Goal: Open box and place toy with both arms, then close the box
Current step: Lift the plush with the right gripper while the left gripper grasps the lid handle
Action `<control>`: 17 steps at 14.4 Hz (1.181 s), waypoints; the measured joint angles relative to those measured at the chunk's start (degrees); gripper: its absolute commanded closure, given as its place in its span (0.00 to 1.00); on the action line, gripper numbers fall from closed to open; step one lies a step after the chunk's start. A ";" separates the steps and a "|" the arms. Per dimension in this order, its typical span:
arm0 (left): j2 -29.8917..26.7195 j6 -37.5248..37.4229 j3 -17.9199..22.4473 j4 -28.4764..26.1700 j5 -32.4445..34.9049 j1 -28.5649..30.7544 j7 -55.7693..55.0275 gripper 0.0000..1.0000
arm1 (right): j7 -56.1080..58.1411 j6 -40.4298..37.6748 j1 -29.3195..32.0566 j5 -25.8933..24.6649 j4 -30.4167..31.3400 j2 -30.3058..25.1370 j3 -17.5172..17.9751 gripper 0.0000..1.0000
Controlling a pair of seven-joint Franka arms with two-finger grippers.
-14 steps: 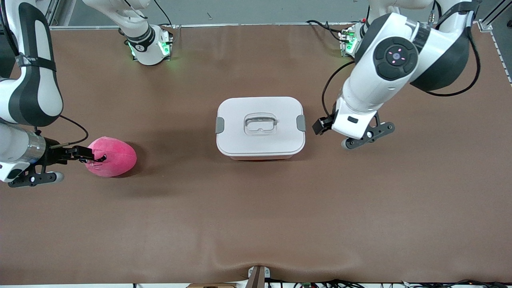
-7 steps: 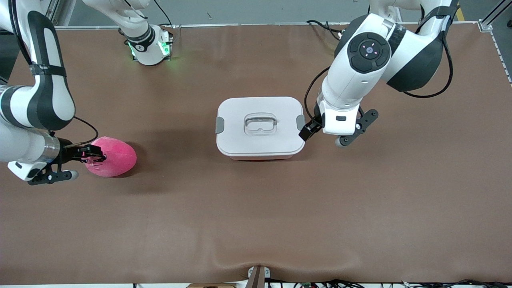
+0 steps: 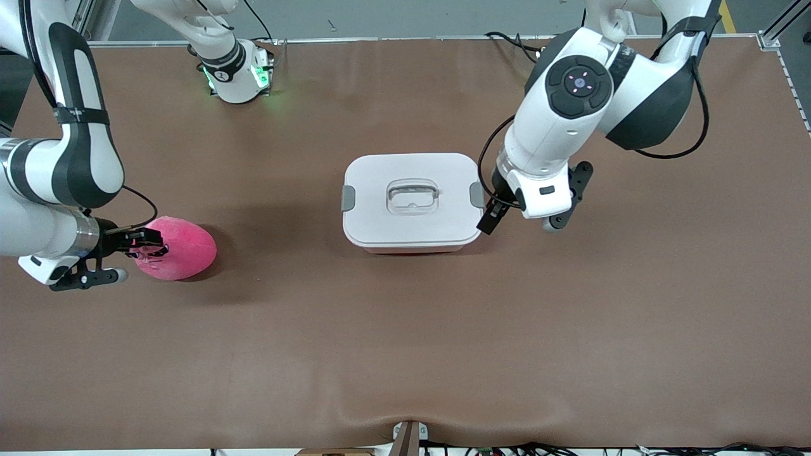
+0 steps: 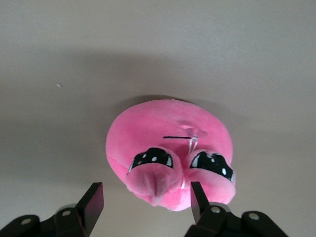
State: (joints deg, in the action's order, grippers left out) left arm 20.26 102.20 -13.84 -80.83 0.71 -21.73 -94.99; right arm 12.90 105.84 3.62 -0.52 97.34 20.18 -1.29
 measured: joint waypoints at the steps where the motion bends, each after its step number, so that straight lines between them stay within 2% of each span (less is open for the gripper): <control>1: 0.40 0.88 0.01 0.00 0.00 -1.06 -2.47 0.00 | 0.00 0.01 0.00 -0.11 0.10 0.17 0.00 0.27; 2: 0.82 2.11 0.00 0.00 0.00 -2.21 -5.23 0.00 | -0.01 0.07 0.00 -0.19 0.16 0.47 0.01 0.27; 3: 1.22 3.08 0.00 0.00 0.02 -3.09 -7.85 0.00 | -0.01 0.19 0.00 -0.25 0.17 0.81 0.01 0.33; 5: 2.18 4.11 0.02 0.00 0.04 -4.89 -12.68 0.00 | -0.01 0.50 0.00 -0.32 0.17 1.36 0.01 0.56; 8: 3.63 4.68 0.01 0.00 0.30 -8.27 -21.41 0.00 | -0.01 0.78 0.00 -0.39 0.17 1.43 0.01 0.76; 10: 4.24 4.74 0.01 -0.09 0.38 -10.15 -26.86 0.00 | -0.01 1.00 0.00 -0.40 0.16 1.43 0.03 0.81; 13: 5.53 4.74 0.02 -1.12 2.08 -13.14 -33.45 0.00 | -0.01 1.09 -0.01 -0.42 0.16 1.43 0.04 1.00; 17: 6.69 7.19 0.02 -3.31 3.34 -15.01 -41.91 0.00 | 0.00 1.10 -0.01 -0.44 0.02 1.43 0.05 1.00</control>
State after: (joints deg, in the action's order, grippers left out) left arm 26.95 109.39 -13.82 -84.14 4.05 -36.74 -136.90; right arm 12.91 106.94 3.60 -0.96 97.36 21.60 -1.24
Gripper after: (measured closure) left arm 0.000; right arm 0.978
